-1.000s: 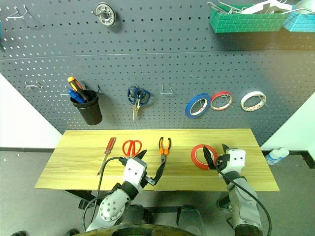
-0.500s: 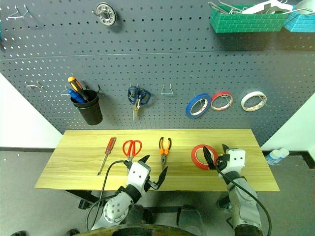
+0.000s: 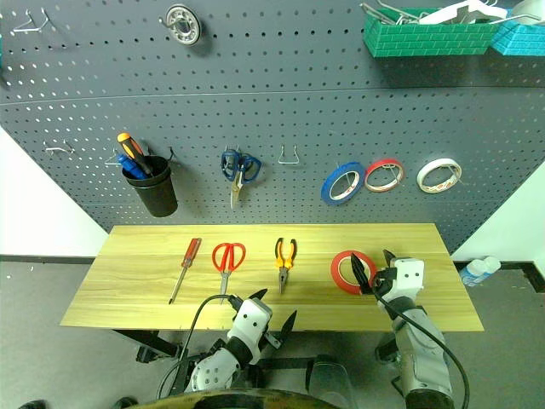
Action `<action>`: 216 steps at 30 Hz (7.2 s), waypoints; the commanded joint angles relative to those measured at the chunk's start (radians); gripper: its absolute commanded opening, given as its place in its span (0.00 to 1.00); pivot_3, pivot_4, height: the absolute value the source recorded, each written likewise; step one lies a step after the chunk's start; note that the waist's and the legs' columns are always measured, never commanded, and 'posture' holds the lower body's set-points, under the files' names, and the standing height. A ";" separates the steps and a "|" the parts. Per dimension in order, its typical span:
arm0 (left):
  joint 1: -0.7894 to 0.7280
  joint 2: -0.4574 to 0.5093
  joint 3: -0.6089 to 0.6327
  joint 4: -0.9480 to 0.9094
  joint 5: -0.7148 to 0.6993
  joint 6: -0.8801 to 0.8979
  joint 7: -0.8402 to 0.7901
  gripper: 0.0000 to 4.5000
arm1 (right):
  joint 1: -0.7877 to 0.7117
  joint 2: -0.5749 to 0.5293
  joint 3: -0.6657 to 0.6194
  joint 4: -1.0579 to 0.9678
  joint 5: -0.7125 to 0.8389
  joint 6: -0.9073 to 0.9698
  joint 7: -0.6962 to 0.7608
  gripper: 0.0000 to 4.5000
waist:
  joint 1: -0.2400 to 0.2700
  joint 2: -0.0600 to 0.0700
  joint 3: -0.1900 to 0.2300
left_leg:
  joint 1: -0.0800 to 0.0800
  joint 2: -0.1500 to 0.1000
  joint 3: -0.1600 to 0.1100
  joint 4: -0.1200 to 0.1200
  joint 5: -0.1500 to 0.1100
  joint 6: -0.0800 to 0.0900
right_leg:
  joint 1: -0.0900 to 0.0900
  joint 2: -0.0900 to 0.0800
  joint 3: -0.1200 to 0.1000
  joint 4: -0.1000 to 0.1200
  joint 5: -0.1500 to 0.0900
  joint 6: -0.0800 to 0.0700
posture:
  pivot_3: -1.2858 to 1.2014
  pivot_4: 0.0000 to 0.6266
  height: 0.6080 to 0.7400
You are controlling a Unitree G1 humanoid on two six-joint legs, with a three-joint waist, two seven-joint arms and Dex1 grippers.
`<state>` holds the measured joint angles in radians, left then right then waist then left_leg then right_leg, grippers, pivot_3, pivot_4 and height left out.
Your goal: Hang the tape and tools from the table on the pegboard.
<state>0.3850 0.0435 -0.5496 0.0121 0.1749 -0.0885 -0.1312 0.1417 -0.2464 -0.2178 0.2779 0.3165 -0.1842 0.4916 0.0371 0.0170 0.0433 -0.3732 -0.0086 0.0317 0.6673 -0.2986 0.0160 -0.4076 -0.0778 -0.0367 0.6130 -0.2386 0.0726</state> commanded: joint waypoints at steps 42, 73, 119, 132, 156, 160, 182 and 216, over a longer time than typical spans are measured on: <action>-0.071 0.102 0.230 -0.023 -0.361 0.006 -0.482 0.98 | 0.001 0.008 0.012 -0.034 -0.003 -0.022 0.003 1.00 | -0.025 -0.009 -0.007 | 0.005 0.000 -0.001 -0.001 -0.001 0.001 | -0.001 0.002 0.004 0.002 0.003 -0.006 | 0.52 0.00 1.00; -0.018 0.369 0.528 -0.227 -0.616 0.098 -0.561 0.98 | 0.165 0.039 0.102 -0.145 -0.046 -0.026 0.025 1.00 | -0.030 -0.004 -0.003 | 0.002 0.001 -0.001 -0.002 -0.003 -0.003 | -0.004 0.001 0.003 0.001 0.002 -0.005 | 0.51 0.00 1.00; -0.057 0.439 0.631 -0.337 -0.732 0.327 -0.671 0.98 | -0.109 -0.018 0.159 -0.414 -0.052 0.494 -0.094 1.00 | -0.053 -0.023 0.070 | -0.002 0.007 0.014 -0.001 -0.005 0.002 | -0.017 -0.012 -0.013 0.002 0.007 -0.010 | 0.49 0.16 1.00; -0.055 0.457 0.638 -0.353 -0.734 0.338 -0.694 0.98 | -0.186 -0.200 0.310 -0.425 -0.143 0.826 0.012 1.00 | -0.053 -0.026 0.093 | -0.003 0.008 0.015 -0.001 -0.005 0.002 | -0.018 -0.011 -0.012 0.002 0.009 -0.013 | 0.50 0.24 1.00; -0.067 0.569 0.663 -0.473 -0.731 0.346 -0.763 0.98 | -0.329 -0.193 0.333 -0.306 -0.168 1.010 -0.015 1.00 | -0.051 -0.029 0.155 | -0.017 0.007 0.013 0.000 -0.005 0.002 | -0.030 -0.015 -0.013 0.001 0.009 -0.013 | 0.50 0.34 1.00; -0.074 0.573 0.669 -0.492 -0.729 0.346 -0.755 0.98 | -0.338 -0.196 0.332 -0.278 -0.177 0.999 -0.025 1.00 | -0.051 -0.028 0.159 | -0.018 0.007 0.013 0.000 -0.005 0.002 | -0.031 -0.015 -0.013 0.001 0.009 -0.013 | 0.50 0.34 1.00; -0.051 0.557 0.684 -0.538 -0.746 0.327 -0.754 0.98 | -0.338 -0.183 0.351 -0.234 -0.183 0.941 -0.005 1.00 | -0.051 -0.028 0.160 | -0.018 0.007 0.013 0.000 -0.005 0.002 | -0.030 -0.014 -0.014 0.002 0.009 -0.012 | 0.50 0.30 1.00; -0.041 0.544 0.682 -0.517 -0.743 0.286 -0.760 1.00 | -0.377 -0.197 0.406 -0.099 -0.329 0.790 -0.002 0.15 | -0.051 -0.029 0.159 | -0.017 0.007 0.013 0.002 -0.005 0.002 | -0.028 -0.011 -0.015 0.002 0.010 -0.011 | 0.51 0.28 1.00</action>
<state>0.3387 0.5931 0.1120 -0.4911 -0.5569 0.2197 -0.8872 -0.2275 -0.4532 0.2320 0.1812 -0.0407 0.6231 0.4815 -0.0143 -0.0121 0.2021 -0.3897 -0.0018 0.0450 0.6697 -0.3035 0.0179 -0.4352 -0.0883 -0.0517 0.6154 -0.2282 0.0621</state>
